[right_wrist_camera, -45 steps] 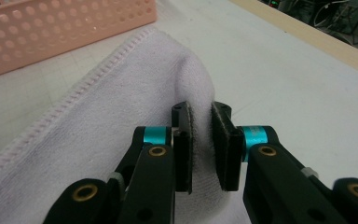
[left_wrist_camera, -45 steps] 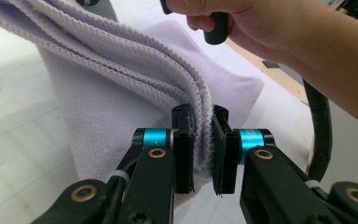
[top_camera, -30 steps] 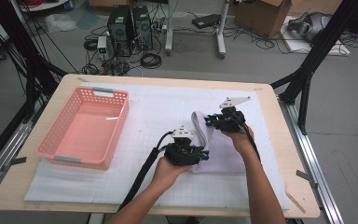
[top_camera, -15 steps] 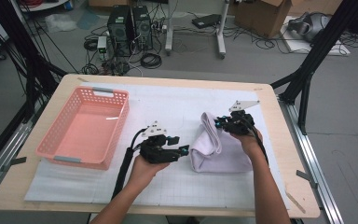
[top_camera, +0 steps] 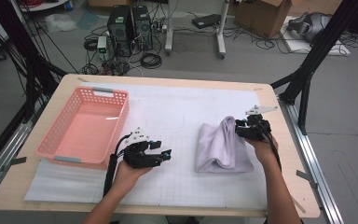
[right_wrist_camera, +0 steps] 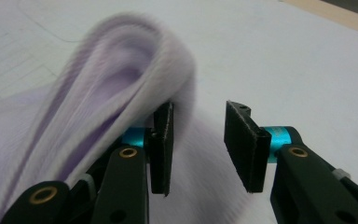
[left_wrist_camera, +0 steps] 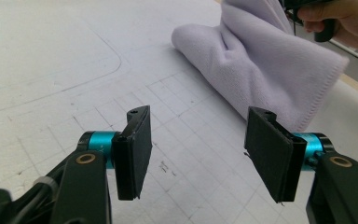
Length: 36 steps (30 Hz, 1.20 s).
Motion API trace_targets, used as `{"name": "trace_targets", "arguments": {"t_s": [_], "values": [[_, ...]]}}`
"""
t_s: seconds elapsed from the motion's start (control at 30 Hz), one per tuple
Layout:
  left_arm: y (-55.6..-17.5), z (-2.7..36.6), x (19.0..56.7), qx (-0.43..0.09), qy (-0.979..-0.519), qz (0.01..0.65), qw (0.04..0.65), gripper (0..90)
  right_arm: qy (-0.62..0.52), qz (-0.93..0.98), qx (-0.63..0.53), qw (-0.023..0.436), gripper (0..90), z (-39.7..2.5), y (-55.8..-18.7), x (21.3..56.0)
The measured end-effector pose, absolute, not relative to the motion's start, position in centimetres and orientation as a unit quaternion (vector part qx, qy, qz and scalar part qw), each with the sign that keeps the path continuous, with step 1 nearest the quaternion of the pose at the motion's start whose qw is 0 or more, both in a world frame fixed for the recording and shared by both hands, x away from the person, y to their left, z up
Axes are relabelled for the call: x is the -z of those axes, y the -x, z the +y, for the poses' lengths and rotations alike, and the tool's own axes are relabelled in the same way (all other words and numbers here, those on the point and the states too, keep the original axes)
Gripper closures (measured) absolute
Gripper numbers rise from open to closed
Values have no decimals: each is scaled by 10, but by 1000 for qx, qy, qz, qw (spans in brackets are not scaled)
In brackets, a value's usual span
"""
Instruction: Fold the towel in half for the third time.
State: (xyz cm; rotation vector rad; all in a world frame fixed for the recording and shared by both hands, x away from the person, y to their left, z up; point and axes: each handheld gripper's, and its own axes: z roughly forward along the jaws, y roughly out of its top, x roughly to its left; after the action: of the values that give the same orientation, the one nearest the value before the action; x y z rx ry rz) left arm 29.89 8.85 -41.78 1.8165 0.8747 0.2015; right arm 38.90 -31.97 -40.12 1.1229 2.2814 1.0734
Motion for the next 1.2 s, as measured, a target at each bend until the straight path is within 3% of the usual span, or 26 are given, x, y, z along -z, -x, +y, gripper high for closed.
{"name": "trace_targets", "arguments": {"t_s": [0.27, 0.43, 0.63, 0.77, 0.8, 0.83, 0.93, 1.2], "values": [[-299, 93, 419, -90, -761, 361, 532, 413, -457, 778, -377, 210, 602, -352, -350, 403], [-299, 97, 419, -96, -759, 361, 533, 411, -439, 781, -394, 207, 526, -349, -317, 405], [-300, 102, 420, -99, -757, 361, 536, 410, -423, 778, -428, 180, 396, -331, -291, 411], [-300, 103, 420, -100, -757, 364, 533, 410, -428, 781, -430, 148, 357, -316, -289, 418], [-300, 104, 421, -100, -757, 363, 533, 410, -432, 783, -427, 138, 373, -313, -290, 421], [-300, 105, 421, -99, -756, 366, 534, 410, -436, 784, -423, 130, 459, -311, -292, 424], [-300, 106, 422, -101, -755, 370, 532, 410, -444, 782, -423, 110, 823, -313, -294, 425], [-300, 107, 423, -101, -755, 371, 532, 412, -467, 784, -368, 181, 852, -333, -282, 395]]}}
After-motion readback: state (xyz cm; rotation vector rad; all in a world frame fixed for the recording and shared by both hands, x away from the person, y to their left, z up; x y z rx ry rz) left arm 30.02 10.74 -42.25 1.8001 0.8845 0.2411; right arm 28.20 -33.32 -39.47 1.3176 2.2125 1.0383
